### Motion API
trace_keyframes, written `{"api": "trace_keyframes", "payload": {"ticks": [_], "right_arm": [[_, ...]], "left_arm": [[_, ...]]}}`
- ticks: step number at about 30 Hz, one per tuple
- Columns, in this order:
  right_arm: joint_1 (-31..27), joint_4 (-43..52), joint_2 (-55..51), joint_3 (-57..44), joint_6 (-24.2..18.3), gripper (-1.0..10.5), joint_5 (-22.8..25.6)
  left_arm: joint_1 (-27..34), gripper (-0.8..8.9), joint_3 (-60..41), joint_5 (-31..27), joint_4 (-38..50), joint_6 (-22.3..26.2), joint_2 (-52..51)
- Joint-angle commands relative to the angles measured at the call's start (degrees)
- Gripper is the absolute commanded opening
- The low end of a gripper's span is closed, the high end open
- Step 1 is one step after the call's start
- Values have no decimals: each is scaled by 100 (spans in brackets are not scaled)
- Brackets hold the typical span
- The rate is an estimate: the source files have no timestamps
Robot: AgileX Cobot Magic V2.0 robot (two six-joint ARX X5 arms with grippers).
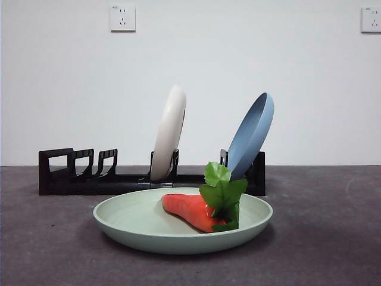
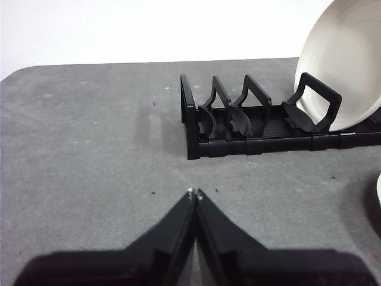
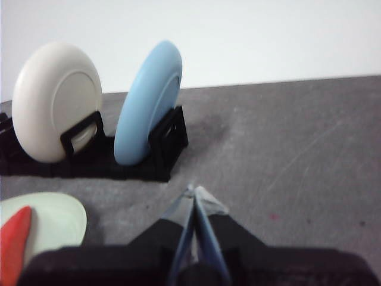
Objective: Take the green plate from the plate rack,put the plate on the table,take the carrot from the table,put the carrot in the plate
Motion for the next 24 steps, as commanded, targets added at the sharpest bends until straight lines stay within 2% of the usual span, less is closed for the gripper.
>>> {"api": "trace_keyframes", "payload": {"ticks": [1,6,9,11,24], "right_arm": [[-13,-22,-20,-160,87,3,9],[-13,-385,-20,-160,31,3,15],[-13,-382,-20,-160,81,3,11],[-13,-367,-20,-160,278,3,15],[-13,-356,-20,-160,278,3,33]], "left_arm": [[17,-3,-79,2,20,-35,-15],[17,-3,-79,2,22,-35,-15],[17,-3,-79,2,22,-35,-15],[17,-3,-79,2,22,-35,-15],[17,-3,-79,2,22,-35,-15]]}}
